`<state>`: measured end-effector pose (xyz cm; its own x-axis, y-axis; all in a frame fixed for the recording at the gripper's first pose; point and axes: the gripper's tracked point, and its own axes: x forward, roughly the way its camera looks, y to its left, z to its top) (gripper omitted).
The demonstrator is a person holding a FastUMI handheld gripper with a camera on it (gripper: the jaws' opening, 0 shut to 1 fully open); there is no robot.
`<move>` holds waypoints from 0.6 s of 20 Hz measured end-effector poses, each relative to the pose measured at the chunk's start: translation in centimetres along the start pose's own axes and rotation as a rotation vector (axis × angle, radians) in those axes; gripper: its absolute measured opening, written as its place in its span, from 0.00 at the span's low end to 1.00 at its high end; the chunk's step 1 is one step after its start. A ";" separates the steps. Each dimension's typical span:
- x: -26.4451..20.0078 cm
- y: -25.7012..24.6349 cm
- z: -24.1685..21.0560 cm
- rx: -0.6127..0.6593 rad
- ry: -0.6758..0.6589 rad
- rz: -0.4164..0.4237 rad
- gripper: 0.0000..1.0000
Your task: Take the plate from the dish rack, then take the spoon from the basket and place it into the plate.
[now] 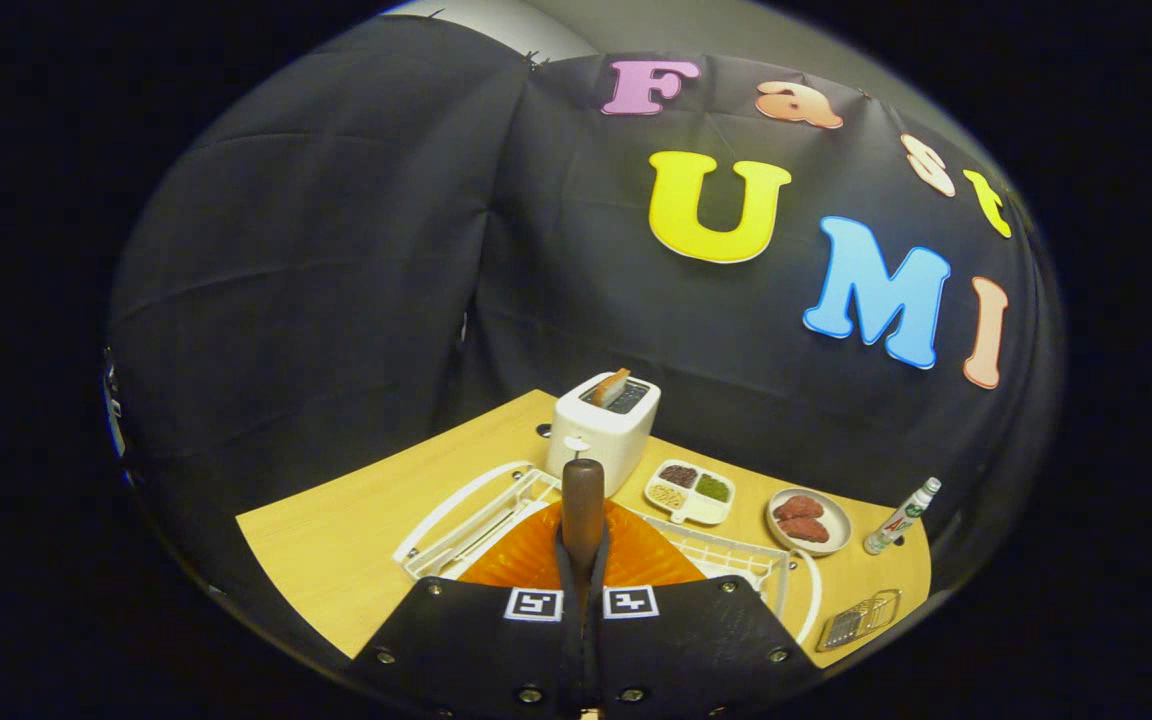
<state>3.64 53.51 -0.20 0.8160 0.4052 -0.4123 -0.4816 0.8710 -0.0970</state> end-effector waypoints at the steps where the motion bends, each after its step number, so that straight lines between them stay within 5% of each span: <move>1: -0.1 1.1 -0.8 -0.008 0.008 0.020 0.00; 12: -0.8 7.3 -9.4 -0.002 0.040 0.166 0.01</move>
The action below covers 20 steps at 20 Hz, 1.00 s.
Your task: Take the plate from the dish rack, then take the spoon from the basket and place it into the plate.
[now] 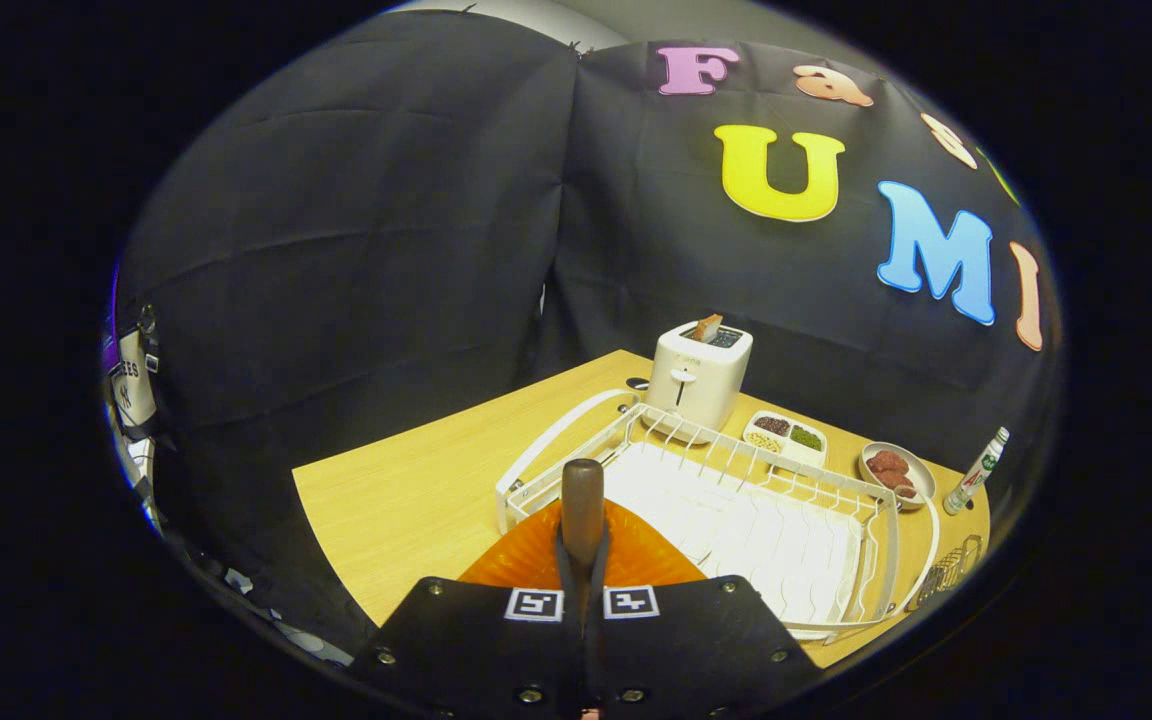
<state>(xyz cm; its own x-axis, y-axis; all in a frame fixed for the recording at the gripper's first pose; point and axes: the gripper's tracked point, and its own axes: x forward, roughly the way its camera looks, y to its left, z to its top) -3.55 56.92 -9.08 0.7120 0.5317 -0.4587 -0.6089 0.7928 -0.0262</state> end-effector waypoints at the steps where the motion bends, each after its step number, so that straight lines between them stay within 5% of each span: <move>1: 0.0 0.2 -0.9 -0.003 0.015 0.007 0.01; 8: 0.3 1.2 -4.6 -0.014 0.056 0.049 0.01; 20: -0.1 1.7 -4.3 -0.028 0.017 0.100 0.01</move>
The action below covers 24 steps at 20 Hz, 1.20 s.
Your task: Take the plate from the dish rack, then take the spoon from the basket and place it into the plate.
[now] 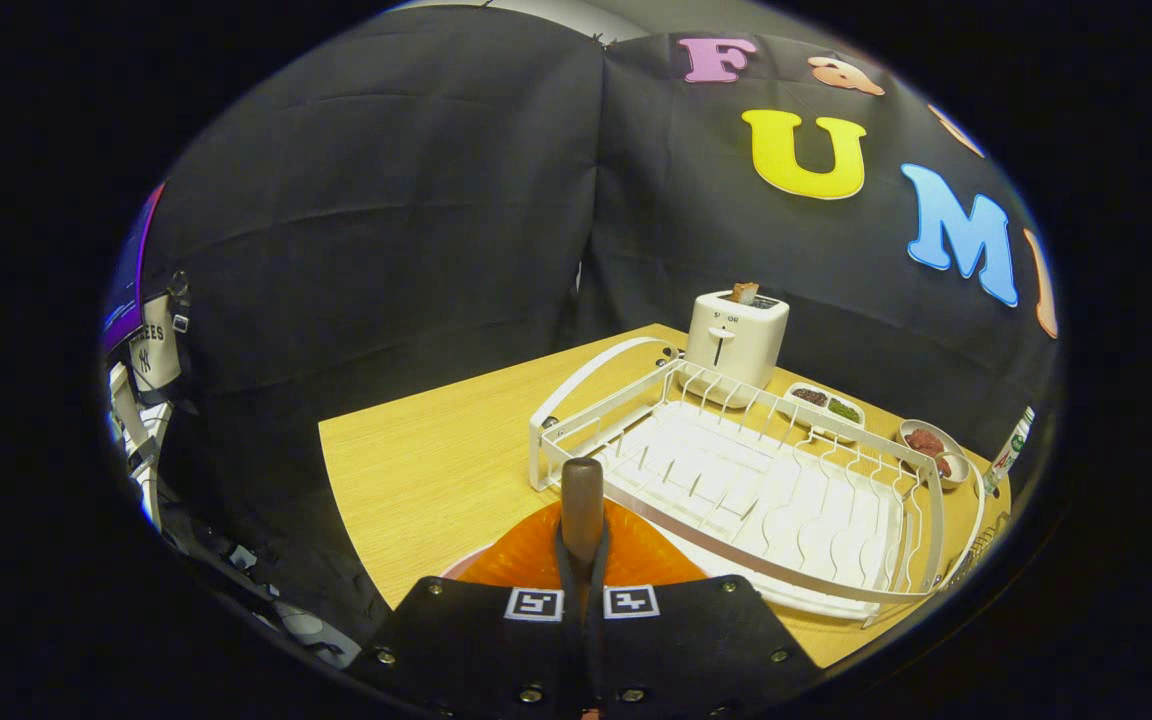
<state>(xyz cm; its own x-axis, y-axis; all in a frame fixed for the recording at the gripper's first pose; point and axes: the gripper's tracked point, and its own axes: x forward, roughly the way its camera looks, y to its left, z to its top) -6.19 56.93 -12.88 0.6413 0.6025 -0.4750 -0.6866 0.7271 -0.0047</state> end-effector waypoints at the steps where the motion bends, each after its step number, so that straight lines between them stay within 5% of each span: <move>1: 0.0 0.1 0.0 -0.003 0.000 0.006 0.01; 8: 0.0 0.3 0.0 -0.030 0.008 0.014 0.03; 11: 0.0 -0.1 0.8 -0.037 -0.021 0.000 0.14; 12: -0.3 0.1 1.1 -0.041 -0.030 0.003 0.20; 14: -0.3 0.1 1.2 -0.047 -0.027 -0.001 0.61; 18: -0.5 0.4 1.7 -0.033 -0.044 0.016 0.92; 24: -2.1 -0.5 4.8 -0.030 -0.104 -0.033 0.95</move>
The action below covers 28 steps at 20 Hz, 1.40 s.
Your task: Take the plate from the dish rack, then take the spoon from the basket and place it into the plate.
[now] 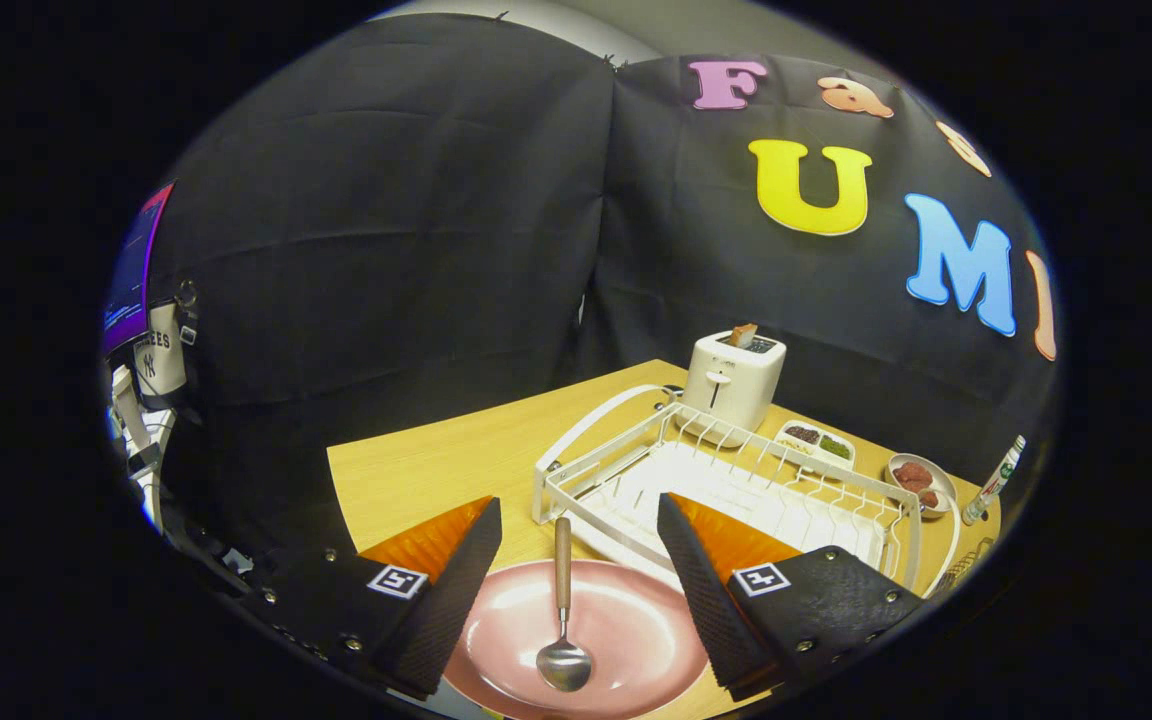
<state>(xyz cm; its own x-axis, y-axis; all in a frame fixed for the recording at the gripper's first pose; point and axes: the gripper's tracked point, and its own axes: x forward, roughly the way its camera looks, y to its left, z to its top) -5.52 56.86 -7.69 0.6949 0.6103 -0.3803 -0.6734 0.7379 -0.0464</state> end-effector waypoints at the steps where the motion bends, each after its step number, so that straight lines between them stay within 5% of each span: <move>1: -0.4 -0.5 1.0 -0.002 -0.018 -0.024 0.95; 12: -7.9 -8.5 17.4 0.093 -0.266 -0.354 0.95; 21: -15.3 -19.0 23.0 0.157 -0.289 -0.570 0.95; 28: -17.8 -23.7 22.7 0.171 -0.304 -0.645 0.95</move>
<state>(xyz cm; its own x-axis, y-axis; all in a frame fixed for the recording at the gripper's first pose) 3.82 35.05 21.15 0.9959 0.0741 -0.0516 -0.0752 0.9970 -0.0197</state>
